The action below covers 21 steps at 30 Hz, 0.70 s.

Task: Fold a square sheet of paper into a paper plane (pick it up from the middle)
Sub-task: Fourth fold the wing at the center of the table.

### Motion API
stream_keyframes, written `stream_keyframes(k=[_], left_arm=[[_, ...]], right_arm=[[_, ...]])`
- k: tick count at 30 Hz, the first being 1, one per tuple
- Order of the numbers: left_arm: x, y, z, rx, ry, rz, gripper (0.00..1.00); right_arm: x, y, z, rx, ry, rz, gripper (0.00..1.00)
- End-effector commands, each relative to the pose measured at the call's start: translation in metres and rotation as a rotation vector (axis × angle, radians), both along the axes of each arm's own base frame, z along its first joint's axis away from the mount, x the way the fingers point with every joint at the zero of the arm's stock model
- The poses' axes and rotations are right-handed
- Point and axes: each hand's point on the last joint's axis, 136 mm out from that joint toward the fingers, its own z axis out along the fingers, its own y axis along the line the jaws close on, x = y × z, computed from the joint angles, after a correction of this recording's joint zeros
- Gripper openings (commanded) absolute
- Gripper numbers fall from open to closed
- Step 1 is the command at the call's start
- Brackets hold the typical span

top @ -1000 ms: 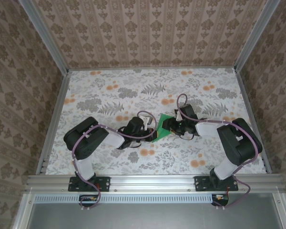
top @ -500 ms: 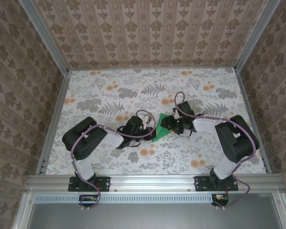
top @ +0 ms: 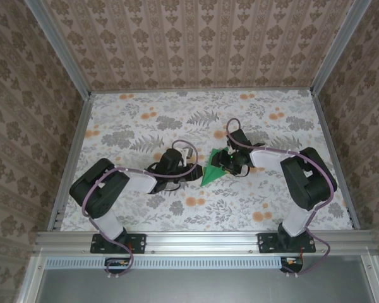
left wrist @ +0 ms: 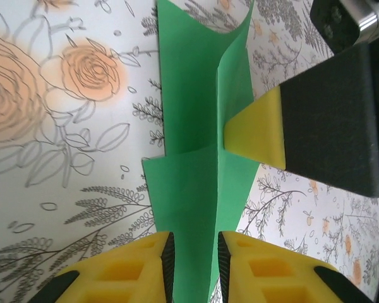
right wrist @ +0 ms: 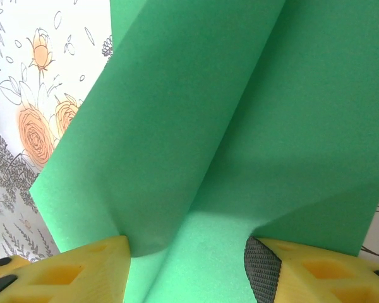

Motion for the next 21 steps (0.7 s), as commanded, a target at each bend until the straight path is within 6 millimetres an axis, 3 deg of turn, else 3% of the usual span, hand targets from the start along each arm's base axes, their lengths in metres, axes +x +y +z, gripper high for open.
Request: stream_keyframes(k=[1,21], left_arm=[[-0.002,0.003,0.002,0.005,0.034,-0.01,0.27],[0.005,-0.037,-0.004,-0.079,0.081,-0.175,0.28]], right_arm=[[-0.061,-0.061,-0.069,-0.304,0.265,-0.063,0.58],[-0.055,-0.042,-0.063,-0.197,0.224,-0.035,0.57]])
